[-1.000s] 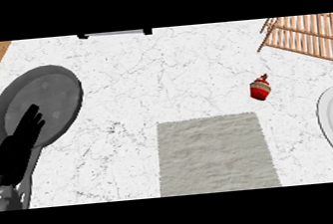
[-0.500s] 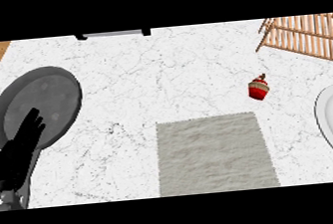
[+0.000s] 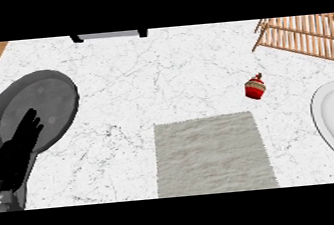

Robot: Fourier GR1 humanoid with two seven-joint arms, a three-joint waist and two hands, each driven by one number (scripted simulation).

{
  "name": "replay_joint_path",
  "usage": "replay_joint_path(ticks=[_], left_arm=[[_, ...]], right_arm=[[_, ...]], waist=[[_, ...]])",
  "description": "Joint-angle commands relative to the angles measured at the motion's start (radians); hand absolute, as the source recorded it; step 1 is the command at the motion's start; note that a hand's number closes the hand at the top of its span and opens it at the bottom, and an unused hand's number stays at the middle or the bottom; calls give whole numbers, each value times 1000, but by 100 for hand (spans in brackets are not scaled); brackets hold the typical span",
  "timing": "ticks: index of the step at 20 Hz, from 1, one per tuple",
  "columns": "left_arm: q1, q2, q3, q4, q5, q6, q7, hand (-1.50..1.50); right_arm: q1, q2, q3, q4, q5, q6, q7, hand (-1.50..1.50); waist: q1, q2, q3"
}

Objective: Pick the eggplant from the placemat and place it in the tiered shelf

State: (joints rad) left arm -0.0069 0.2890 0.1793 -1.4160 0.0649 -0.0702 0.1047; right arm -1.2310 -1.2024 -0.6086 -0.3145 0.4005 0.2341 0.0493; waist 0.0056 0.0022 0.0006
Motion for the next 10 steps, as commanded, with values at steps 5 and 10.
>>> replay_joint_path(ticks=[5, 10], left_arm=[[-3, -6, 2, -1, -14, 13, 0, 0], [13, -19, 21, 20, 0, 16, -24, 0]], right_arm=[[117, -302, -79, 52, -57, 183, 31, -150], [260, -476, -128, 144, -88, 382, -66, -150]], waist=[[-18, -1, 1], [-36, -3, 3]])
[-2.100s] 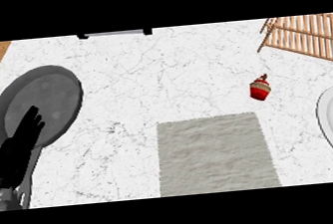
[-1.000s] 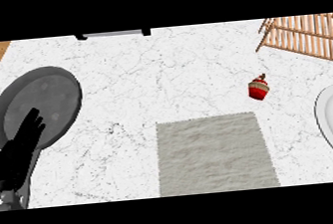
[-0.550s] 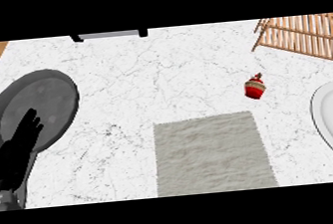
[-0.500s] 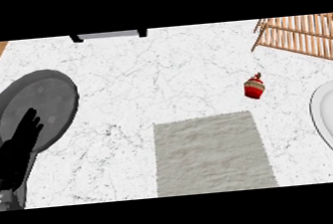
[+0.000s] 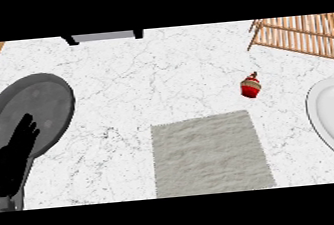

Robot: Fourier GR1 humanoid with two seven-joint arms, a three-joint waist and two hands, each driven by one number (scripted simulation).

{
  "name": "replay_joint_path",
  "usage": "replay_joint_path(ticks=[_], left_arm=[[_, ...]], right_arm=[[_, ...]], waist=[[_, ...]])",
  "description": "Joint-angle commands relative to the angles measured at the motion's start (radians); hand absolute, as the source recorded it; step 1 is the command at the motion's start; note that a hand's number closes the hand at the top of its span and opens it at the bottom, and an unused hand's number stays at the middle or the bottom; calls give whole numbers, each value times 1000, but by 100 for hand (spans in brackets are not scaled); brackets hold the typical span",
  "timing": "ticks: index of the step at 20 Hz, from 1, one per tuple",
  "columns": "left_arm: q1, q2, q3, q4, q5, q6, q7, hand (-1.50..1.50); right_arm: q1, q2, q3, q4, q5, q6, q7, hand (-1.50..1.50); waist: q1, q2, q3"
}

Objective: Pick the eggplant from the placemat and place it in the tiered shelf

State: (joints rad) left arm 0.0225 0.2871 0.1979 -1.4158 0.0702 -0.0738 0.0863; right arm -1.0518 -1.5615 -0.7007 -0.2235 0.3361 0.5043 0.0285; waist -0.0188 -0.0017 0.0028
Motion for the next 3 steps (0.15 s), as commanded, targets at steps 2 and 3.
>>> replay_joint_path(ticks=[2, 3], left_arm=[[21, 9, 14, -42, 19, -11, 21, 0], [3, -19, -9, -16, -2, 9, 16, 0]], right_arm=[[96, -165, -49, 81, -29, 135, -50, -150], [134, -177, -60, 97, -34, 140, -105, -150]], waist=[[4, -1, 3], [-10, -1, 3]])
